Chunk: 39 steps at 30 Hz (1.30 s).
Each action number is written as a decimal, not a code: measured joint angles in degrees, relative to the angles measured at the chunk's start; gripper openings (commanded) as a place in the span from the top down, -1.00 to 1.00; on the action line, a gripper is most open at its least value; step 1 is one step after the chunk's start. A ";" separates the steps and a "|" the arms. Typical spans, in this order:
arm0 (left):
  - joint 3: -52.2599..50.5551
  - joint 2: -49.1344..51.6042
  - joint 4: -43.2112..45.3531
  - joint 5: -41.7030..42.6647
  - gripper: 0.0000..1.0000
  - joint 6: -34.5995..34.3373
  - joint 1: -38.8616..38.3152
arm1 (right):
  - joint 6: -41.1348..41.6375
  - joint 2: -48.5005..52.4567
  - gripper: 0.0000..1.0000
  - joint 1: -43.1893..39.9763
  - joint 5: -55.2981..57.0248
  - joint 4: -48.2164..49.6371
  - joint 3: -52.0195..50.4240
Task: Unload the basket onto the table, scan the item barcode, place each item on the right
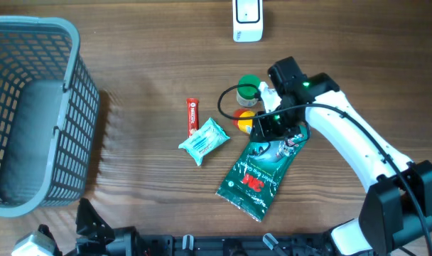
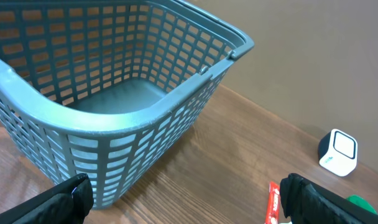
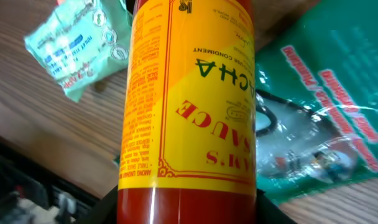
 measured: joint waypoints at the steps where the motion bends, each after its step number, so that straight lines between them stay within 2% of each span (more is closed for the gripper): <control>1: 0.00 0.00 0.00 0.00 -1.00 0.00 0.00 | -0.24 0.04 0.20 0.61 1.20 -0.76 1.81; 6: 0.00 0.00 -0.02 -0.02 -1.00 0.00 0.00 | -0.85 0.04 0.17 3.74 6.47 -3.08 10.03; 13: 0.00 0.00 -0.02 -0.02 -1.00 0.00 0.00 | -1.03 0.07 0.09 7.39 12.37 -12.39 10.60; 18: 0.00 0.00 -0.02 0.00 -1.00 0.00 0.00 | -1.03 1.60 0.09 7.37 13.66 -17.84 16.04; 24: 0.00 0.00 -0.02 -0.02 -1.00 0.00 0.00 | -0.79 13.73 0.20 7.37 13.84 -26.14 27.28; 26: 0.00 0.00 0.00 -0.02 -1.00 0.00 0.00 | -0.79 18.67 0.10 7.37 13.40 -28.41 31.52; 30: 0.00 0.00 -0.02 0.00 -1.00 0.00 0.00 | -0.76 21.24 0.00 7.37 12.81 -28.57 34.99; 39: 0.00 0.00 -0.02 0.00 -1.00 0.00 0.00 | -0.13 21.70 -0.04 7.37 9.03 -29.05 36.20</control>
